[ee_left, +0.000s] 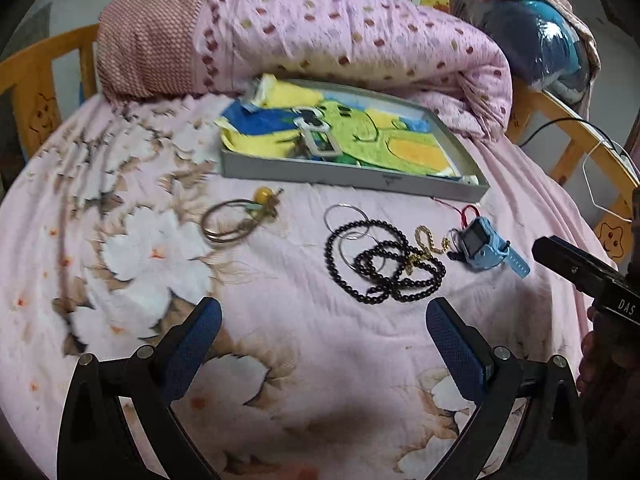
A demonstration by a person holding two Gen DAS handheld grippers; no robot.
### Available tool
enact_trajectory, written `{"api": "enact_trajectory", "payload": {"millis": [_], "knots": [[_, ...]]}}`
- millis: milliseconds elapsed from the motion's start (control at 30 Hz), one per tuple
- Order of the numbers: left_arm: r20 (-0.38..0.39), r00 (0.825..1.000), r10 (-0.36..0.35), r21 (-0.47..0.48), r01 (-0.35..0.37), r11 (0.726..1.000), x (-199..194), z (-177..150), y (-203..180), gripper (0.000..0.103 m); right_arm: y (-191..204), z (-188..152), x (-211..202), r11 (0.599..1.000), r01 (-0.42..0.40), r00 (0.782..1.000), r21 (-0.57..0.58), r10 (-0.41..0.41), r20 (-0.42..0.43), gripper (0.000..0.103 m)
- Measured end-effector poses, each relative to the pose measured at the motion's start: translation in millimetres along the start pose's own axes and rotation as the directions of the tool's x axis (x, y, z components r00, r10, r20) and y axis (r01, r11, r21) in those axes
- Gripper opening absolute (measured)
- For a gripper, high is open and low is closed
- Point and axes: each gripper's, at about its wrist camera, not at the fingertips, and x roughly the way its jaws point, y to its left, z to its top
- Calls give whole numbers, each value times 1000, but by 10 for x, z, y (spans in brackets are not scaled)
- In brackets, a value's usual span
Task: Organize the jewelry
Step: 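Withdraw both tools from the tray toward the remaining jewelry, then grasp the blue smartwatch with the right tool while the left tool grasps the black bead necklace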
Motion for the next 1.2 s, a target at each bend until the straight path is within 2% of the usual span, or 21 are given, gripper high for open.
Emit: {"api": "enact_trajectory", "payload": {"millis": [167, 233, 267, 333, 400, 433, 500, 567, 633, 700, 867, 1000, 1133, 1200], "knots": [[-26, 999, -40, -29, 39, 999, 156, 73, 36, 97, 39, 84, 128, 997, -10, 1000, -70, 11, 1, 102], [-26, 998, -57, -38, 56, 998, 198, 113, 57, 83, 31, 105, 177, 997, -12, 1000, -81, 12, 4, 98], [-26, 998, -64, -36, 63, 997, 221, 139, 61, 78, 16, 115, 210, 997, -19, 1000, -80, 19, 0, 93], [-29, 997, -71, -26, 70, 997, 276, 190, 53, 60, -20, 130, 280, 997, -33, 999, -73, 33, -11, 84], [-38, 996, -84, -13, 84, 996, 354, 240, 39, 51, -56, 135, 354, 997, -45, 999, -61, 44, -28, 69], [-41, 996, -85, -6, 85, 996, 387, 260, 29, 45, -65, 136, 381, 997, -48, 998, -57, 47, -34, 66], [-51, 995, -85, 7, 85, 996, 468, 300, 17, 41, -75, 129, 435, 997, -50, 998, -56, 48, -50, 58], [-71, 995, -71, 11, 72, 997, 558, 327, 13, 40, -68, 108, 482, 997, -50, 997, -64, 46, -66, 58], [-104, 994, -44, 15, 46, 999, 654, 336, 2, 33, -60, 85, 527, 996, -51, 996, -72, 45, -81, 58], [-128, 992, -17, 12, 19, 1000, 728, 334, 7, 31, -63, 63, 573, 996, -49, 995, -74, 42, -96, 56], [-136, 990, 31, 47, -25, 999, 771, 338, -26, 28, -93, 25, 700, 997, -22, 991, -72, 12, -132, 44], [-141, 985, 99, 96, -86, 992, 816, 338, -78, 14, -85, 18, 721, 997, -13, 990, -80, 2, -139, 37], [-147, 983, 113, 94, -99, 991, 831, 358, -61, 4, -12, 10, 727, 994, -10, 990, -109, -5, -144, 32], [-145, 983, 111, 93, -98, 991, 813, 371, -59, 4, 21, 10, 722, 992, -4, 989, -123, -14, -146, 29]]}}
